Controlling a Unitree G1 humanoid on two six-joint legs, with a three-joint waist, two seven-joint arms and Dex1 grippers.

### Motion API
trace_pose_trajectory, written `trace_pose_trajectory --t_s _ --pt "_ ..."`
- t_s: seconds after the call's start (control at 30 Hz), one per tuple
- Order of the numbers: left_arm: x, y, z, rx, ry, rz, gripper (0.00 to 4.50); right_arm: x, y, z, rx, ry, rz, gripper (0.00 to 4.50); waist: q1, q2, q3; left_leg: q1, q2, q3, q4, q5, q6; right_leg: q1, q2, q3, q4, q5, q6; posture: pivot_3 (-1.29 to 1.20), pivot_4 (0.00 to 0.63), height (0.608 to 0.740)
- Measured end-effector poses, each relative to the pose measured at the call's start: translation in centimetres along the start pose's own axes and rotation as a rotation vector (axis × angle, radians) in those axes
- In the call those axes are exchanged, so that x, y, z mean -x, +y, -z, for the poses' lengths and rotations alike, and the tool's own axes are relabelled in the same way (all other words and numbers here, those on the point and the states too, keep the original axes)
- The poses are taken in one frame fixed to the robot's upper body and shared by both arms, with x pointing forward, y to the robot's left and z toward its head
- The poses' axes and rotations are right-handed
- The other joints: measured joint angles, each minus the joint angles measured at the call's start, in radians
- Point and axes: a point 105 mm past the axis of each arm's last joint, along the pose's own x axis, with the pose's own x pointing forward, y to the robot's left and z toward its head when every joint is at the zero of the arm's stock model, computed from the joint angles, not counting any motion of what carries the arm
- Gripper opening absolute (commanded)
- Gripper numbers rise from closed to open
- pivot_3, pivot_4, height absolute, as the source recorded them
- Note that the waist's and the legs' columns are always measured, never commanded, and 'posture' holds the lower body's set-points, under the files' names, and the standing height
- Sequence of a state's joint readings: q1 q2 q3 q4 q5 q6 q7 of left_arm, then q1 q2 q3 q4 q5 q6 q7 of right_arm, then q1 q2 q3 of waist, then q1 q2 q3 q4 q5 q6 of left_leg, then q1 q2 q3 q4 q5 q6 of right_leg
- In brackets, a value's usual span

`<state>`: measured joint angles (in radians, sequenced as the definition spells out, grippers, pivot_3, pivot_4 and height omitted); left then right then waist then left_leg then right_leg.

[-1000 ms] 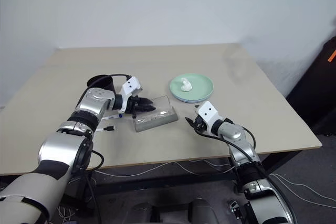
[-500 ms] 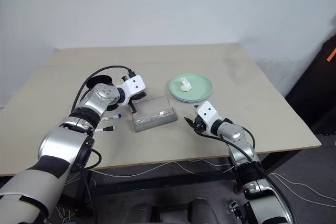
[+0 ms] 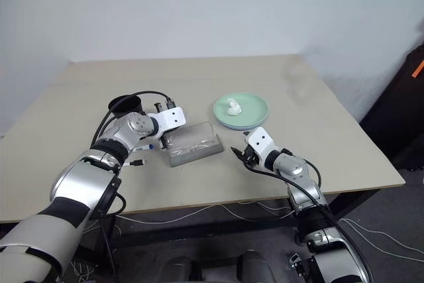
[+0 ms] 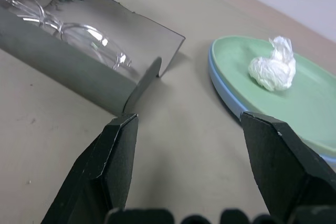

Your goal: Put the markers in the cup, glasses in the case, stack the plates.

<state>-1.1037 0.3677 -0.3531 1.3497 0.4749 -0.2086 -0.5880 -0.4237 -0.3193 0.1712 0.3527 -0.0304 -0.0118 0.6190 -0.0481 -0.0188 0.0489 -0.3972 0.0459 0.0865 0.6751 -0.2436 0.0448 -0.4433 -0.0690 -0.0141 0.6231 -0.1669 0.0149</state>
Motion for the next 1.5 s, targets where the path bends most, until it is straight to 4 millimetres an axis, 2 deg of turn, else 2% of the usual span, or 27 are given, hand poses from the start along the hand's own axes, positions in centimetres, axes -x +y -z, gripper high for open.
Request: trace_pose_trajectory --t_s 0.07,0.23,0.37,0.53,0.73,0.8,1.03,1.23,1.37,1.5 --pt "0.1 -0.1 -0.1 0.052 -0.019 0.020 0.01 0.0 0.0 0.0 0.000 -0.001 0.001 3.37 0.000 0.000 0.000 0.000 0.000 0.000 0.000 0.000 0.000 0.000 0.000 0.000 0.000 0.000 0.000 0.00 0.000 0.740" --pt "0.5 -0.6 -0.7 0.377 -0.132 0.117 0.01 -0.2 0.2 -0.2 -0.007 -0.007 -0.001 3.37 0.001 0.000 0.000 -0.001 0.000 -0.001 0.000 0.000 0.000 0.000 0.000 -0.001 0.000 0.000 0.000 0.00 0.000 0.740" --pt "1.3 -0.9 -1.6 0.469 -0.222 0.226 0.01 -0.2 0.3 -0.2 -0.008 -0.008 -0.002 3.37 0.001 -0.001 0.000 -0.001 -0.001 -0.001 0.000 0.000 0.000 0.000 0.000 -0.001 -0.001 0.000 0.000 0.00 0.000 0.740" --pt "1.7 -2.1 -2.7 0.481 -0.307 0.350 0.01 -0.4 0.5 -0.2 -0.013 -0.013 -0.008 3.37 0.000 -0.001 0.000 0.000 0.000 -0.001 0.001 0.000 0.000 0.001 0.000 0.000 0.000 0.000 0.000 0.00 0.000 0.740" --pt "1.6 -0.8 -2.4 0.494 -0.316 0.237 0.01 -0.6 0.6 -0.2 -0.017 -0.013 -0.019 3.37 0.000 -0.001 0.000 0.000 0.000 -0.001 0.001 0.000 0.000 0.000 0.000 0.000 0.001 0.000 0.000 0.00 0.000 0.740" --pt "1.7 -0.9 -2.5 0.491 -0.321 0.247 0.01 -0.7 0.5 -0.4 -0.015 -0.016 -0.020 3.37 0.000 -0.001 0.000 0.000 0.000 -0.001 0.001 0.000 0.000 0.000 0.000 0.000 0.001 0.000 0.000 0.00 0.000 0.740" --pt "2.8 -2.9 -4.9 0.470 -0.446 0.497 0.01 -0.9 0.4 -0.7 -0.009 -0.024 -0.020 3.37 0.000 -0.001 0.000 -0.001 0.000 0.000 0.001 0.000 0.000 0.000 0.000 0.000 0.000 0.000 0.000 0.00 0.000 0.740" --pt "4.0 -6.3 -4.7 0.439 -0.472 0.724 0.01 -0.8 0.3 -0.7 -0.008 -0.022 -0.017 3.37 -0.006 -0.001 0.000 0.000 0.000 -0.001 0.001 0.000 0.000 0.000 0.000 0.000 0.001 -0.001 -0.002 0.00 0.000 0.740" --pt "4.4 -7.2 -3.5 0.358 -0.422 0.747 0.01 -0.8 0.3 -0.7 -0.008 -0.022 -0.017 3.37 -0.006 -0.001 0.000 0.000 0.000 -0.001 0.002 0.000 0.000 0.001 0.000 0.000 0.001 -0.001 -0.002 0.00 0.000 0.740" --pt "4.4 -7.0 -3.7 0.278 -0.407 0.710 0.01 -0.8 0.3 -0.7 -0.008 -0.023 -0.018 3.37 -0.005 -0.001 -0.001 0.001 0.000 -0.001 0.002 0.000 0.000 0.002 0.000 0.000 0.002 -0.001 -0.003 0.00 0.000 0.740"
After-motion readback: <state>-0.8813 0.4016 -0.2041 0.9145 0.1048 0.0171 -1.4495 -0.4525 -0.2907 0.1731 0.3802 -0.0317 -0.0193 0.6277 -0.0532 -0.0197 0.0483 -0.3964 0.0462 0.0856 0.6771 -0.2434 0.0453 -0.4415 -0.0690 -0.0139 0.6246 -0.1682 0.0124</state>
